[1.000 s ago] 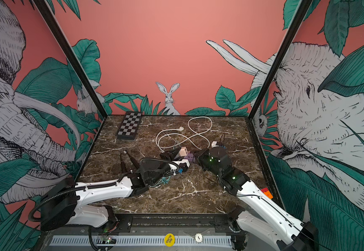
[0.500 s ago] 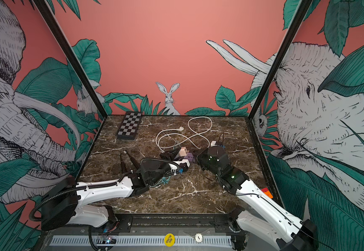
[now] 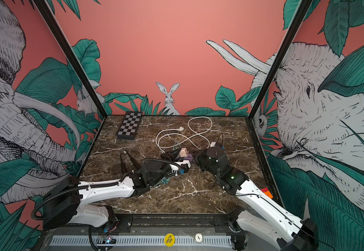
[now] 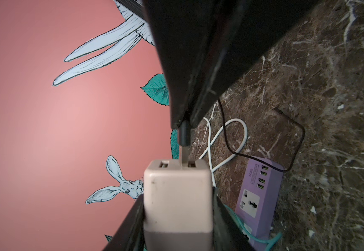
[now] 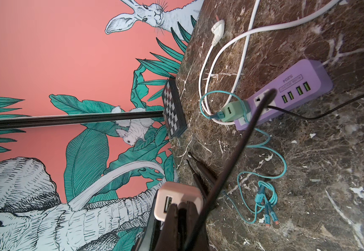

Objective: Charge the electric toothbrush
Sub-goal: Insert the charging cable into the plug.

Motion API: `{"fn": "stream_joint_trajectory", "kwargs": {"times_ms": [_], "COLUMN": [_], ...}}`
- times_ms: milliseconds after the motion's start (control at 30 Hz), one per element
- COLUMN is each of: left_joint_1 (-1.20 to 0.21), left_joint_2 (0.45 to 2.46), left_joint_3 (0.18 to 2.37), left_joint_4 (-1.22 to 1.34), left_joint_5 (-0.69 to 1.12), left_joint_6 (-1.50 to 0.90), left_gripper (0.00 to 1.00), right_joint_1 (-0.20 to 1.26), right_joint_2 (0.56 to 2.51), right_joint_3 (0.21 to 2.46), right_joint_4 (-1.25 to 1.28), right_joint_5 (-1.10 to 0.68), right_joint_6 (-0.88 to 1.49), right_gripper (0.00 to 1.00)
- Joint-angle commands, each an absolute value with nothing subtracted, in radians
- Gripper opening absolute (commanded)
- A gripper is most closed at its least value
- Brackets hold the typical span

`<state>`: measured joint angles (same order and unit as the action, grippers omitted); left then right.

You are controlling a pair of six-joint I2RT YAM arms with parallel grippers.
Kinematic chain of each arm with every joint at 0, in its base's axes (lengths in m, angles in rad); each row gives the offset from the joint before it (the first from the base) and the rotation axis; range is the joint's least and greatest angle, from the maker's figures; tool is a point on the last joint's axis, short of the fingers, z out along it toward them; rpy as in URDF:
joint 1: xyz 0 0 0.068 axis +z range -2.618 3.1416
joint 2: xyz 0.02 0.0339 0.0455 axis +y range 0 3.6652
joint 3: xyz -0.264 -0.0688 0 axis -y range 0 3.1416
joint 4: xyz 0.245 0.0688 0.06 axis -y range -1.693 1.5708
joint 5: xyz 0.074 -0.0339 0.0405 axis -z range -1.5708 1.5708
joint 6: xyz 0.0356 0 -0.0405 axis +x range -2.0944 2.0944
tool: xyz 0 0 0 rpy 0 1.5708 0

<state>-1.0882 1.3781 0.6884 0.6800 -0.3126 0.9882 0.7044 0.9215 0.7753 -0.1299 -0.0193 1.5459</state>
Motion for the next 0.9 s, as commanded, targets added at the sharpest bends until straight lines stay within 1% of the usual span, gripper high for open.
{"fn": "stream_joint_trajectory", "kwargs": {"times_ms": [0,200,633,867], "left_joint_1": [-1.097,-1.097,-1.097,-1.097], "left_joint_2": [1.369,1.361,1.357,1.364], "left_joint_3": [0.705,0.703,0.709,0.713], "left_joint_4": [0.708,0.713,0.703,0.703], "left_joint_5": [-0.313,-0.319,-0.332,-0.33], "left_joint_6": [0.997,0.993,1.002,0.998], "left_gripper": [0.0,0.0,0.0,0.0], "right_joint_1": [0.717,0.727,0.73,0.74], "right_joint_2": [0.932,0.939,0.922,0.928], "right_joint_3": [0.792,0.754,0.766,0.76], "right_joint_4": [-0.086,-0.064,-0.122,-0.105], "right_joint_5": [-0.022,-0.01,0.009,0.01], "right_joint_6": [1.557,1.584,1.572,1.579], "right_gripper": [0.0,0.0,0.0,0.0]}}
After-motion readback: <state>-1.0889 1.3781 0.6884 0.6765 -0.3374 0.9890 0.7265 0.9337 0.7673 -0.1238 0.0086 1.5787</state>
